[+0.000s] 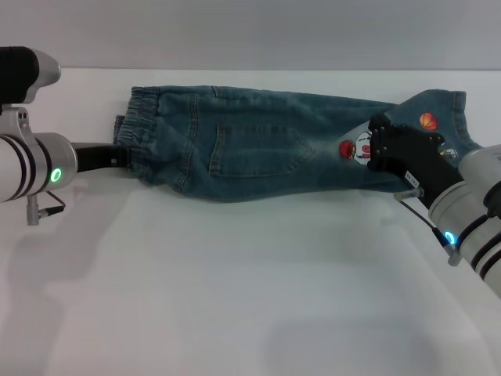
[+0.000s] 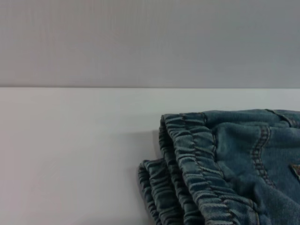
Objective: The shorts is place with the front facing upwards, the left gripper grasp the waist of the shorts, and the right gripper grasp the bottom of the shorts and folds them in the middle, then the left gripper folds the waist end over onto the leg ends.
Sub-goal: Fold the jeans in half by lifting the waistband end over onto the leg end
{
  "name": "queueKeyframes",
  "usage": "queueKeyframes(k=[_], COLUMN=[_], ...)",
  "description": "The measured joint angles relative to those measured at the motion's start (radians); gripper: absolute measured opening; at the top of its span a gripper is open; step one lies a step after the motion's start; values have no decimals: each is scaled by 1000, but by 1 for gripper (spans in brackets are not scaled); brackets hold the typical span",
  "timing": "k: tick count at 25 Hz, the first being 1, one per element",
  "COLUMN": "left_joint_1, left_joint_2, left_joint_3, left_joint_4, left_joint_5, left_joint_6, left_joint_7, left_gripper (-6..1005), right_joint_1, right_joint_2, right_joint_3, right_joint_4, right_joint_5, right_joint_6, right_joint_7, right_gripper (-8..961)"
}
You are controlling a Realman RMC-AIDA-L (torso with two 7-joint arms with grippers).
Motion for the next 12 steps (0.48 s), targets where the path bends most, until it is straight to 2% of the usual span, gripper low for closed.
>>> queueKeyframes(k=[8,12], left_joint_1=[28,47], left_joint_2=[1,3], left_joint_3=[0,0], left_joint_4=[-54,-88], left_joint_5=[-15,-32], left_joint_6=[10,12], left_joint_7=[0,0], left_gripper=[66,55], right_joint_1=[-1,-2], right_joint_2=[0,0], right_joint_3=[1,2], right_joint_4=[5,5], right_joint_5=[0,0], right_joint_6=[0,0], right_joint_7=[1,1], right_gripper=[-1,-2])
